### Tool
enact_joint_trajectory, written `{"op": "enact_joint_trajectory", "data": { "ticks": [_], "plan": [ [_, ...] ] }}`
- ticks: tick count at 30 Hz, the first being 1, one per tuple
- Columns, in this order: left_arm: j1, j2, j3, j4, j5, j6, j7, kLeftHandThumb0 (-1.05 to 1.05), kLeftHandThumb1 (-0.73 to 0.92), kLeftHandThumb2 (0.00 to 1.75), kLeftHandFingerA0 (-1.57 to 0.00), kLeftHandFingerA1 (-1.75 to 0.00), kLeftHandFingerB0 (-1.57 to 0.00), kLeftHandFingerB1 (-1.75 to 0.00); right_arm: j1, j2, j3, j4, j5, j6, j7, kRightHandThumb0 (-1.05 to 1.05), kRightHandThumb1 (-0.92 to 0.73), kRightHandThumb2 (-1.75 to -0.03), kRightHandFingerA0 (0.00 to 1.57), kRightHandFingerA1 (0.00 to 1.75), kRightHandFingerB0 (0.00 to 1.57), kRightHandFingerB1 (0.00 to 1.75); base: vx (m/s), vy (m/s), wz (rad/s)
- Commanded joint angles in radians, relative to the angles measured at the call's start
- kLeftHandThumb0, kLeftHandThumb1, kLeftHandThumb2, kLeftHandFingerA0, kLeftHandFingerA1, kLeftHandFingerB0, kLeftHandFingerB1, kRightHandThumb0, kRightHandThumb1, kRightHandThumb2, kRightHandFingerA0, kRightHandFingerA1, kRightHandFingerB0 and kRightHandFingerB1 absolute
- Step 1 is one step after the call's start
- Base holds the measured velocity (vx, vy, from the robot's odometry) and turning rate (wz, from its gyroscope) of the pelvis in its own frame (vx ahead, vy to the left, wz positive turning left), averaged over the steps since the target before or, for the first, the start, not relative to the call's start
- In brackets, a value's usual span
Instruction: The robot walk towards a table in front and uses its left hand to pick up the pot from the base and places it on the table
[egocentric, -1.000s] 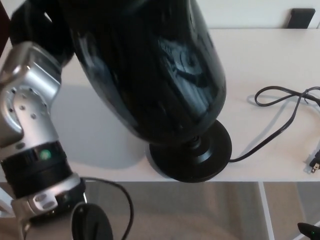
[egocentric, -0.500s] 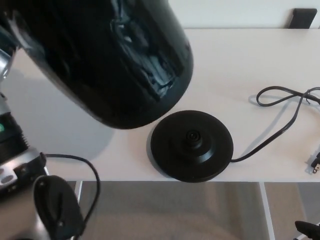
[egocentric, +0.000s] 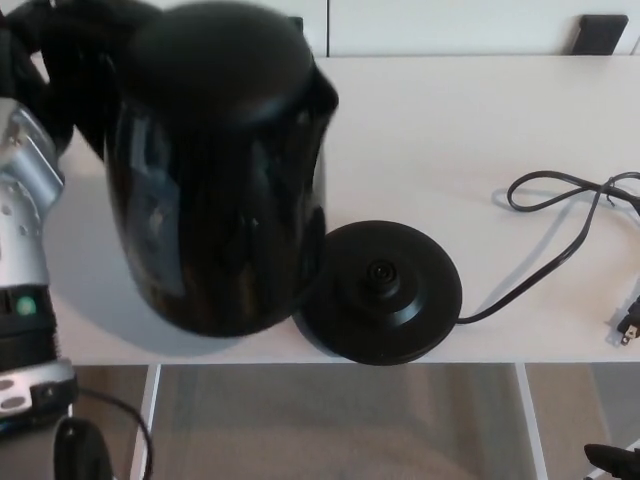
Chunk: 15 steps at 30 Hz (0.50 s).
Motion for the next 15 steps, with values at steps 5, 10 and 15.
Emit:
{"op": "enact_joint_trajectory", "data": {
  "ticks": [5,10,15],
  "plan": [
    [0.044,0.152,-0.152,0.103,0.255,-0.382,0.065,-0.22,0.81,0.65,-1.13,-1.46,-0.76,-1.03,-0.009,-0.025,-0.006,0.010,0.000,0.012,-0.010,-1.05,-0.88,-0.74,0.00,0.93,0.00,0.61,0.00,0.000,0.00],
    [0.040,0.176,-0.164,0.167,0.270,-0.430,0.082,-0.23,0.81,0.63,-1.10,-1.41,-0.76,-1.01,0.002,-0.015,-0.014,-0.011,0.015,0.025,-0.005,-1.05,-0.86,-0.76,0.00,1.00,0.00,0.60,0.00,0.000,0.00],
    [0.032,0.198,-0.146,0.228,0.255,-0.487,0.076,-0.23,0.81,0.63,-1.12,-1.42,-0.74,-1.03,-0.006,-0.021,-0.007,-0.009,0.001,0.024,-0.016,-1.05,-0.85,-0.74,0.00,1.02,0.00,0.61,0.00,0.000,0.00]
  ]
}}
